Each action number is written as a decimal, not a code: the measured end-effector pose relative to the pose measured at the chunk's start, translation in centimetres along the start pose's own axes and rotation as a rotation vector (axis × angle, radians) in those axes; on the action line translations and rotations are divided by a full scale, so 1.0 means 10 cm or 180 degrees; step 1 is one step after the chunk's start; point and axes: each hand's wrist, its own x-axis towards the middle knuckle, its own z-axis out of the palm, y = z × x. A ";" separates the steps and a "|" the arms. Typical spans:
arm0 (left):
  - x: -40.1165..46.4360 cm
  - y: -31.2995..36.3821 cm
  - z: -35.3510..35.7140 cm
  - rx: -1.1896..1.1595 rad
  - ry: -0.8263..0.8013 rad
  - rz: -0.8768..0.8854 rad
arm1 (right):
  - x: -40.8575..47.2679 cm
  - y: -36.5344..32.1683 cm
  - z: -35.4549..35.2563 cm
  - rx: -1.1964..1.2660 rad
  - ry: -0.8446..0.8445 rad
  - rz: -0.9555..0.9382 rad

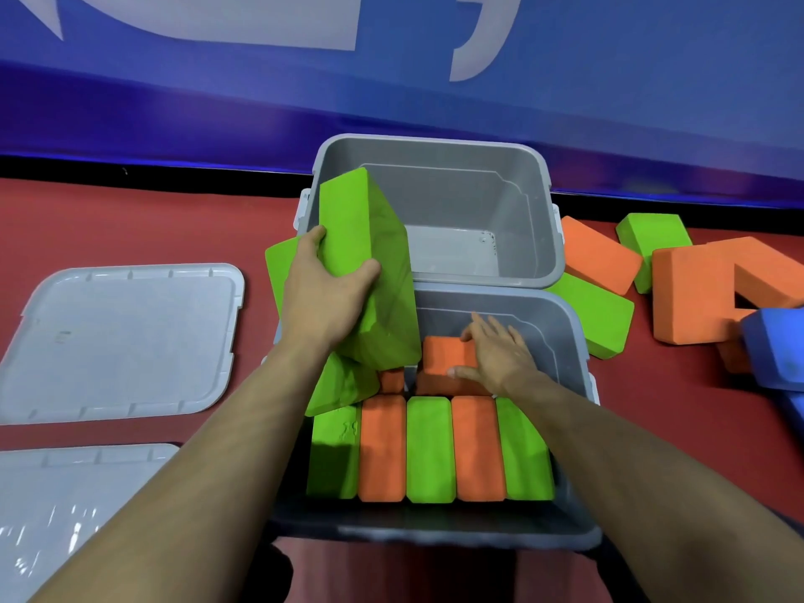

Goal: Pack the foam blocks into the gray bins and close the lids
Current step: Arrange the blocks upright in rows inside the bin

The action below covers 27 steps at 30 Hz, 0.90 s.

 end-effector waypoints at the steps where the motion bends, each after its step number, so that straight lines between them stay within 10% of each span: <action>1: 0.00 0.00 0.00 -0.0011 -0.0009 -0.0002 | 0.00 0.00 -0.01 0.0062 -0.0152 0.0008; 27: 0.05 -0.08 -0.02 -0.0257 -0.0133 -0.0026 | -0.09 -0.24 -0.17 0.0711 0.0212 0.0751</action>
